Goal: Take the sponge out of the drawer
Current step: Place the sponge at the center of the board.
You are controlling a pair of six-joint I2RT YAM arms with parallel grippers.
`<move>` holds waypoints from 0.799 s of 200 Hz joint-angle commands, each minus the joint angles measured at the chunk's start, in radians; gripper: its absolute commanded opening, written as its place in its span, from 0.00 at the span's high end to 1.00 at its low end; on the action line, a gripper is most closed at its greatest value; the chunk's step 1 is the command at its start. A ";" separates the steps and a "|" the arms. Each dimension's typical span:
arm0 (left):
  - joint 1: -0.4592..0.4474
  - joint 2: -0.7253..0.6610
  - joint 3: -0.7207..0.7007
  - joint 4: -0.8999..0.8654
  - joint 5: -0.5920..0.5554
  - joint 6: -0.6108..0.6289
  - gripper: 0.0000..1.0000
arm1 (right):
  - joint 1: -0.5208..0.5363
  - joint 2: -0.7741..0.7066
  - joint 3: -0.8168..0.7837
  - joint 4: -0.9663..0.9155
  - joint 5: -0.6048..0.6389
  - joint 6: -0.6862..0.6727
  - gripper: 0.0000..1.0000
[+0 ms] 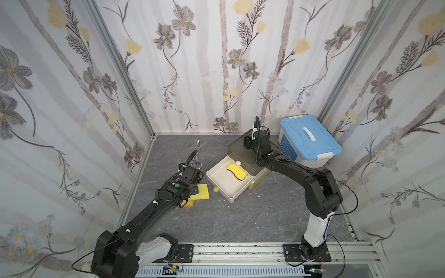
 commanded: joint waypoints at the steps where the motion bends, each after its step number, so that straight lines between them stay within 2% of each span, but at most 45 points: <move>1: -0.010 0.032 -0.048 0.171 0.065 -0.036 0.97 | -0.002 0.052 -0.025 -0.408 -0.131 0.094 0.23; 69: -0.012 0.103 -0.096 0.359 0.142 0.001 0.97 | -0.002 0.050 -0.028 -0.414 -0.128 0.095 0.24; 114: -0.007 0.210 -0.099 0.430 0.197 0.038 0.97 | -0.002 0.050 -0.029 -0.418 -0.126 0.094 0.24; 160: 0.002 0.278 -0.093 0.457 0.206 0.077 0.97 | -0.001 0.052 -0.030 -0.414 -0.128 0.094 0.24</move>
